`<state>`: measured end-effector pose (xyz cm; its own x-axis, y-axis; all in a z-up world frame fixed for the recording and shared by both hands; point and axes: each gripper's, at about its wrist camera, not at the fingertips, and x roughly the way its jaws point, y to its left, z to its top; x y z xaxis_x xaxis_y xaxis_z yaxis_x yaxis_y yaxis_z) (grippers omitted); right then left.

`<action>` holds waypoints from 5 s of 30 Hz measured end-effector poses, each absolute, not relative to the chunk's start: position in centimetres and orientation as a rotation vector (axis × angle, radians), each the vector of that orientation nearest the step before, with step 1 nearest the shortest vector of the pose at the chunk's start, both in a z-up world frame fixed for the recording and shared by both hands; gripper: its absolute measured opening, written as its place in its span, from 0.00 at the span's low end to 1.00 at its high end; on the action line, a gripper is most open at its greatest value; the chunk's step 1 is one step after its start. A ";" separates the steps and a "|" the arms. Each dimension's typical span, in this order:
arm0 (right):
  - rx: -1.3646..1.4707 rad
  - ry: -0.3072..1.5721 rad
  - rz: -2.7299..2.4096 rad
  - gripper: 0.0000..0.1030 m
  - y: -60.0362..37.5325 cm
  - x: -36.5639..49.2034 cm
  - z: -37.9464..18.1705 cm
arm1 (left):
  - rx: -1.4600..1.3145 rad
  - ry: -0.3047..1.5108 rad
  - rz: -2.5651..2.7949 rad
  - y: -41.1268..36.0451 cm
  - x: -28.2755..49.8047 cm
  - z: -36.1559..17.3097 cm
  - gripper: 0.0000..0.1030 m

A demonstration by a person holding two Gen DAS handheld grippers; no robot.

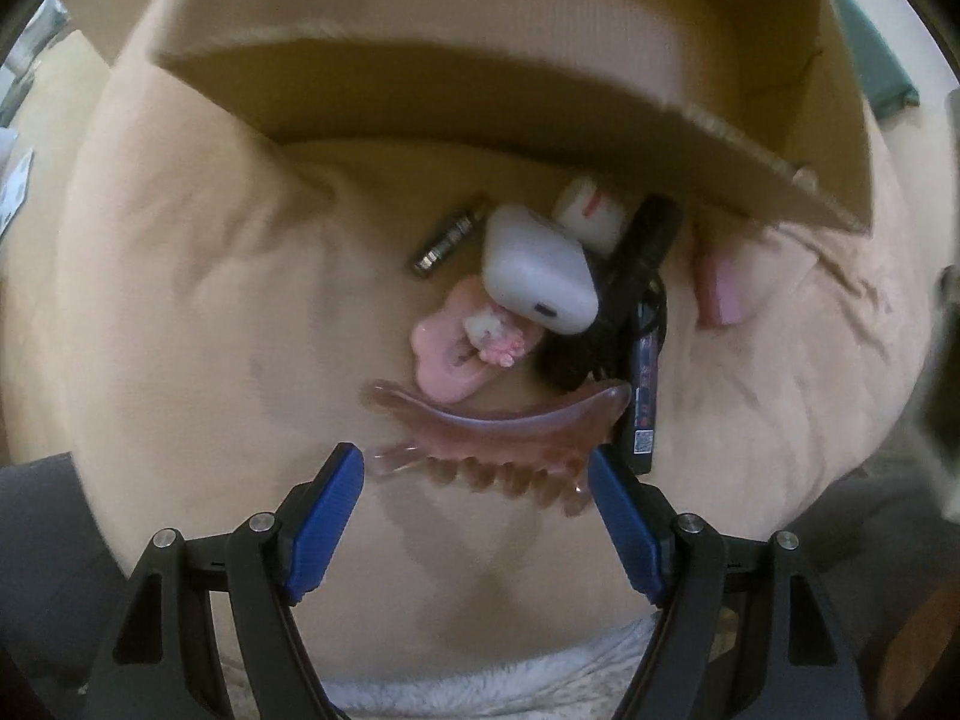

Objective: Organize rigid objects
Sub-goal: 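Grasp the pink gua sha comb with the left tool while the right tool holds the remote, then carry the comb and remote into the box and open both tools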

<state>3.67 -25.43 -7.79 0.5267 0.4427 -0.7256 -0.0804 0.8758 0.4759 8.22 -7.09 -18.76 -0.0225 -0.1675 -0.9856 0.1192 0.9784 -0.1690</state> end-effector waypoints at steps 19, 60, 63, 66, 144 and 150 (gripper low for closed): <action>0.405 1.035 0.289 0.47 -25.3 4.8 -9.2 | 0.122 1.568 -0.074 -12.4 10.7 -22.8 1.00; 0.374 0.911 0.233 0.47 -26.8 4.7 -6.9 | 0.105 1.192 -0.009 -3.2 11.8 -6.0 0.93; 0.368 0.916 0.223 0.47 -26.8 5.3 -6.9 | 0.118 1.170 -0.023 -4.0 11.9 -5.4 0.93; 0.357 0.921 0.210 0.47 -27.0 6.1 -6.9 | 0.134 1.165 -0.041 -4.4 12.8 -4.9 0.93; 0.429 0.940 0.164 1.00 -27.5 16.7 -9.8 | 0.082 1.149 -0.201 -10.3 21.3 -10.9 1.00; 0.437 0.943 0.170 1.00 -27.5 16.7 -9.5 | 0.057 1.170 -0.196 -9.7 21.5 -10.7 1.00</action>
